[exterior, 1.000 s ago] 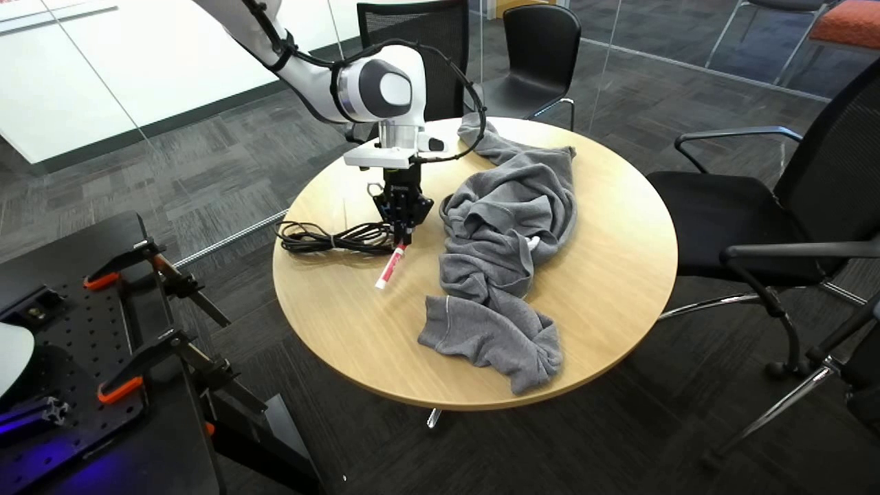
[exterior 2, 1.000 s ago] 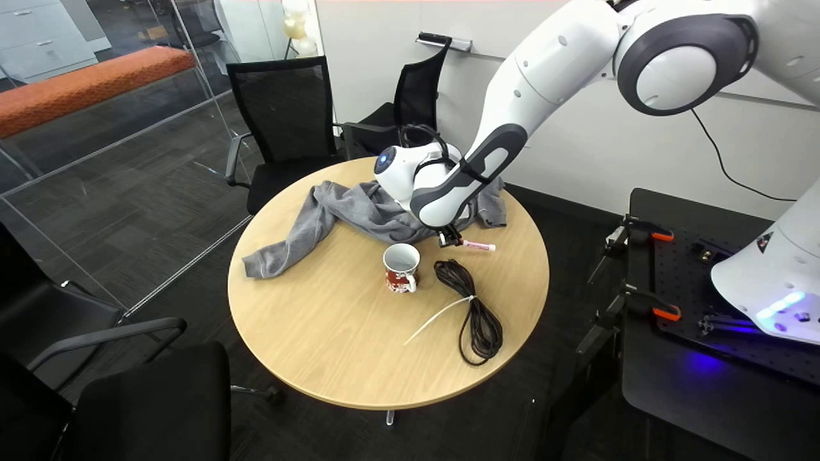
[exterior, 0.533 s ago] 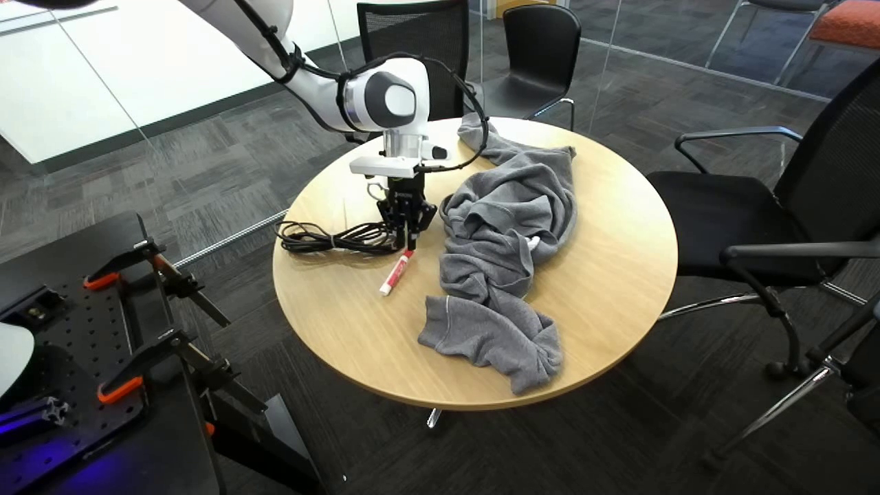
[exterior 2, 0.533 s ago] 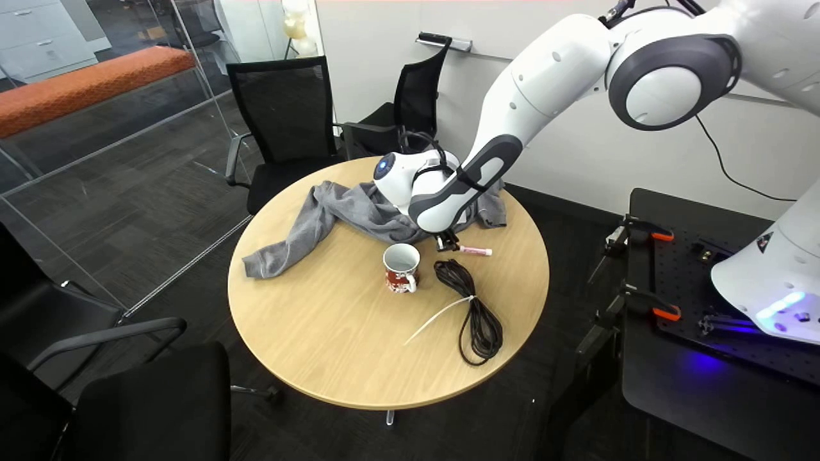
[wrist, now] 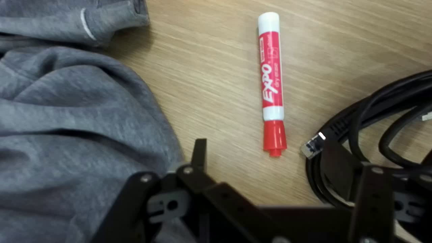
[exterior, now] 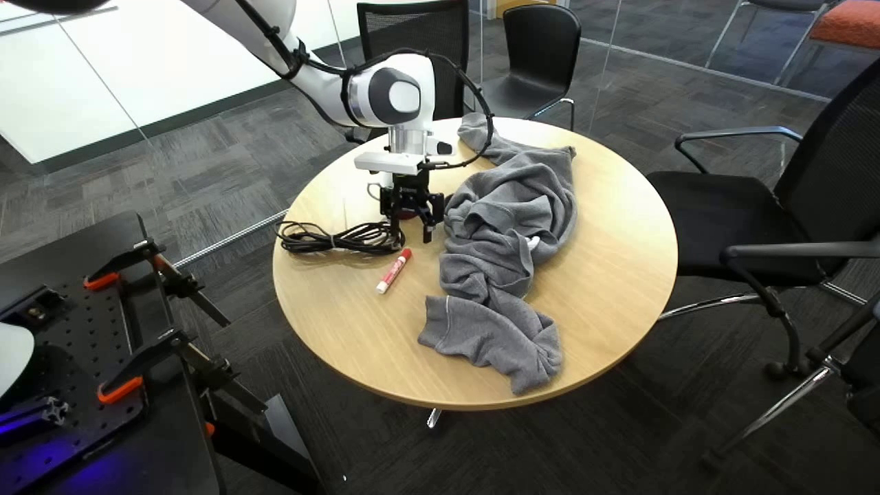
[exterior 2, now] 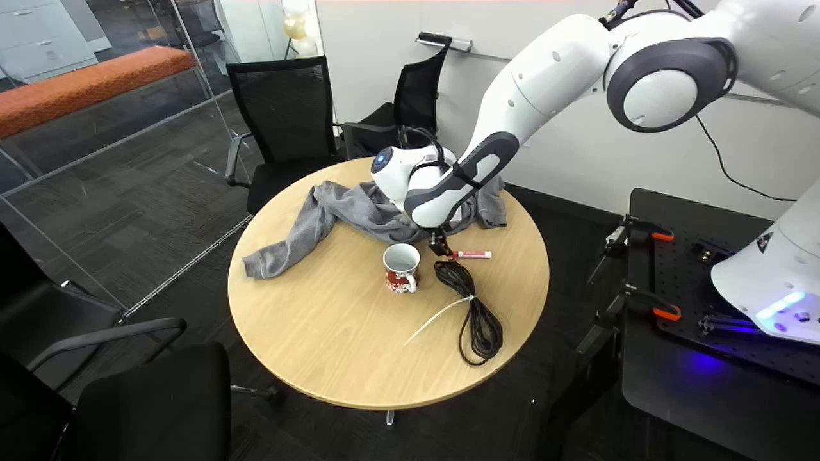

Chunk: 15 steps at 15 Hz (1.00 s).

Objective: Remove the marker from the mug.

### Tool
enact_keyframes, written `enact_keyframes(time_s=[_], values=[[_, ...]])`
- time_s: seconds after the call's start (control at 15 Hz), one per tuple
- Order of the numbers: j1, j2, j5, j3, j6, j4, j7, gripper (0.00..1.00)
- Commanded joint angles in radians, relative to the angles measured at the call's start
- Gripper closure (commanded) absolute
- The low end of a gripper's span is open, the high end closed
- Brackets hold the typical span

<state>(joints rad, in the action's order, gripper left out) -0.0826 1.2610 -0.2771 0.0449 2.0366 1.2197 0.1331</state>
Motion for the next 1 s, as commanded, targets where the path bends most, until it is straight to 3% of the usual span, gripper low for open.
enact_keyframes(time_s=[0.0,0.53,0.93], values=[[0.014,-0.067,0.023,-0.011,0.005,0.052,-0.005,0.0],[0.01,-0.251,0.022,0.008,0.074,0.233,-0.073,0.0],[0.014,-0.442,0.051,0.004,0.236,0.457,-0.171,0.0]])
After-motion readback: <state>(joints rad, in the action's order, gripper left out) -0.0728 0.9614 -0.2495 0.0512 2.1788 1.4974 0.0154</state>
